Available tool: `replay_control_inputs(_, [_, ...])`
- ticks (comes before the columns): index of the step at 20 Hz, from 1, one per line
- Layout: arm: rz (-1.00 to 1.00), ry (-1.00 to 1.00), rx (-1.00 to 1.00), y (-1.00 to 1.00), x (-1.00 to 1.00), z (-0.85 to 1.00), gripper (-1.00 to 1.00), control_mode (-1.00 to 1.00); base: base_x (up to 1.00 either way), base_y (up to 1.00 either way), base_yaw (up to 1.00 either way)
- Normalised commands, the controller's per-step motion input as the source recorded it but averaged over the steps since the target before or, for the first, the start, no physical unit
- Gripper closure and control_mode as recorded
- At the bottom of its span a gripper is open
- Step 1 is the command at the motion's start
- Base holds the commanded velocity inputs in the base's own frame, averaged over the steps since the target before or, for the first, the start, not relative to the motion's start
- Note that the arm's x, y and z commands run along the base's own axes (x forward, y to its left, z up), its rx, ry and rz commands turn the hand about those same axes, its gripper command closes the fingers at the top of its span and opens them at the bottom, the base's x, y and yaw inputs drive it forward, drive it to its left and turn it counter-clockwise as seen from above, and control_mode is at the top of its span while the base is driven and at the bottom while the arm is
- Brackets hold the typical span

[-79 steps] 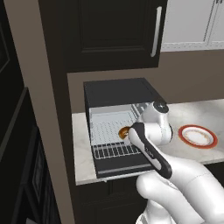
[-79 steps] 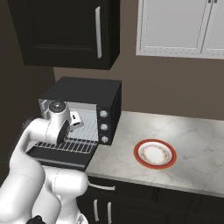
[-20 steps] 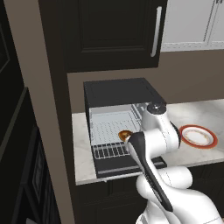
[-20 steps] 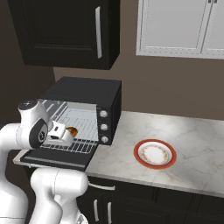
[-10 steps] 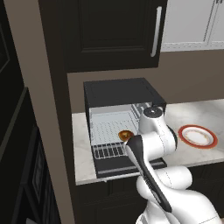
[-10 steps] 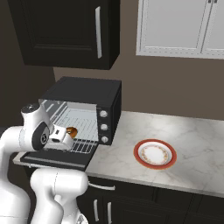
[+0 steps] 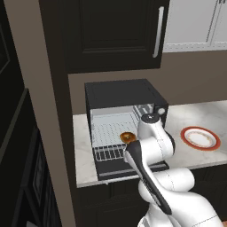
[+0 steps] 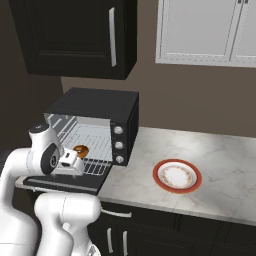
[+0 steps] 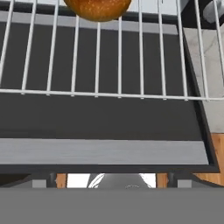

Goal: Pick up the bagel from the plate, place it on the toaster oven rack, close the door, and set the timer.

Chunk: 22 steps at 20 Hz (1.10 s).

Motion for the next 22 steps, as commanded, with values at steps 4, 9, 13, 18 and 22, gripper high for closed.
replay_control_inputs(4, [0.00, -0.05, 0.00, 0.00, 0.08, -0.34, -1.00, -1.00, 0.00, 0.00, 0.00])
replay_control_inputs(9, [-0.01, -0.07, 0.00, 0.00, 0.24, -0.30, -1.00, -1.00, 0.00, 0.00, 0.00])
replay_control_inputs(13, [-0.01, -0.08, 0.00, 0.00, 0.27, -0.32, -1.00, -1.00, 0.00, 0.00, 0.00])
replay_control_inputs(18, [-0.01, -0.05, 0.00, 0.00, 0.27, -0.34, -1.00, -1.00, 0.00, 0.00, 0.00])
replay_control_inputs(22, [-0.01, -0.04, 0.00, 0.00, 0.23, -0.35, -1.00, -1.00, 0.00, 0.00, 0.00])
